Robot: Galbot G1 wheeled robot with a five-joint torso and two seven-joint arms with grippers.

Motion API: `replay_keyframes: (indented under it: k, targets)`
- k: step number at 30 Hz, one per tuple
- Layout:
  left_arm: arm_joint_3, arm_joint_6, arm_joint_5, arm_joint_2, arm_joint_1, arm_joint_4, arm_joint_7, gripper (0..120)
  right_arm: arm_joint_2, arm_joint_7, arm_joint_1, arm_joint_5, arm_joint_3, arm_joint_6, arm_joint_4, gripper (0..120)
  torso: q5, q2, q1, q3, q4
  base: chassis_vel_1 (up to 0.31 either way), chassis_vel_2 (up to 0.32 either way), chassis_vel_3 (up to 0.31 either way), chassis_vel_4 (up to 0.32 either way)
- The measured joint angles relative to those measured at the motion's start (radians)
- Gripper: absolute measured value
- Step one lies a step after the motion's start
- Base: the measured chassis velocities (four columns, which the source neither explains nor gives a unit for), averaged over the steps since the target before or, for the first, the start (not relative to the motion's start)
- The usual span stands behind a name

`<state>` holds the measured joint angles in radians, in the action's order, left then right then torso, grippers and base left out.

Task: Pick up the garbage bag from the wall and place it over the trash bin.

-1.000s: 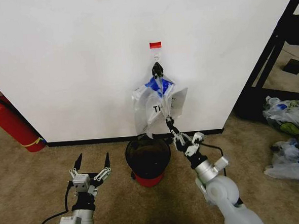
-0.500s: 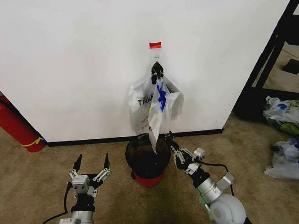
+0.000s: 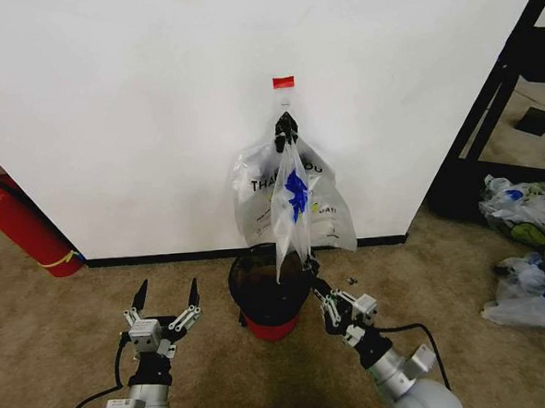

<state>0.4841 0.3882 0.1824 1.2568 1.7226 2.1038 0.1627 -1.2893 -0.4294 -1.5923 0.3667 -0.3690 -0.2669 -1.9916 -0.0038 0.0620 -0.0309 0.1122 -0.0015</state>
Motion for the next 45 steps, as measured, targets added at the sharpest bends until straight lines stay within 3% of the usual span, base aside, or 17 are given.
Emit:
replay_keyframes:
  k: [29, 45]
  targets:
    - [-0.007, 0.009, -0.004, 0.003, 0.008, 0.002, -0.001, 100, -0.028, -0.035, -0.120, -0.273, -0.060, -0.276, 0.067, 0, 0.0000, 0.000, 0.000, 0.000, 0.0000, 0.000, 0.000, 0.000, 0.000]
    - [-0.014, 0.008, -0.005, 0.000, -0.004, -0.013, -0.001, 100, -0.035, -0.036, -0.163, -0.349, -0.067, -0.346, 0.087, 0, 0.0000, 0.000, 0.000, 0.000, 0.0000, 0.000, 0.000, 0.000, 0.000]
